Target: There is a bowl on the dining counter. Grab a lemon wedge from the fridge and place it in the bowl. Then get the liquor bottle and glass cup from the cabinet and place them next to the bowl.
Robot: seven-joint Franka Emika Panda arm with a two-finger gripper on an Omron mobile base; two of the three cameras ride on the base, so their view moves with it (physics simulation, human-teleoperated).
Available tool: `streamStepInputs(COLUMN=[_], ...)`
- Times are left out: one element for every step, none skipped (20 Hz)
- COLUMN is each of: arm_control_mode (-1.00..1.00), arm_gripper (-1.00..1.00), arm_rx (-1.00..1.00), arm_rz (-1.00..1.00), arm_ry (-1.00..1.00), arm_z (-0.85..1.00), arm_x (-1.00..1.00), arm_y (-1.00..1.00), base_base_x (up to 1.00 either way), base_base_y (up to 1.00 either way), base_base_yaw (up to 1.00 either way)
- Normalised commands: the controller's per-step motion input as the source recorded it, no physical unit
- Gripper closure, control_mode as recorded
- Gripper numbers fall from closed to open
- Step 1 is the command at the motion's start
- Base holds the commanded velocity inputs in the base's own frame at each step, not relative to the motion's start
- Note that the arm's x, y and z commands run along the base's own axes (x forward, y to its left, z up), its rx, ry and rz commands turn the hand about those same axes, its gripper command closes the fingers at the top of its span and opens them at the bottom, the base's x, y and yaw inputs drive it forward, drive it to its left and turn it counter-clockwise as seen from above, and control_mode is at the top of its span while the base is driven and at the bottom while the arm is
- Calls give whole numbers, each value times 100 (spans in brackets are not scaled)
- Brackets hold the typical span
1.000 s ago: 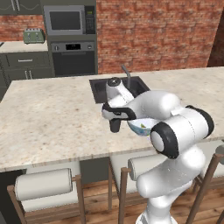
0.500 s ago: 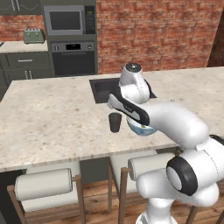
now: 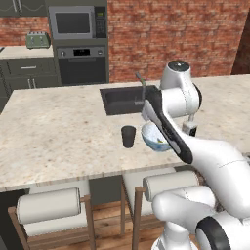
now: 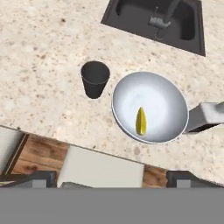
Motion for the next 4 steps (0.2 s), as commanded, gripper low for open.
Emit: streamStepInputs(arm_control_mode=[-100,-100,-100,-100], arm_gripper=[-100,-100,-100,-100], arm_rx=[0,0,0,0], arm_rz=[-21,-20,-19,-19], arm_ry=[10,9,9,8], arm_z=[47,44,40,35], arm_x=[-100,-100,-100,-100], arm_y=[-67,-66,-64,-64], base_base_x=[0,0,0,0], base_base_y=[0,0,0,0], base_base_yaw=[0,0,0,0])
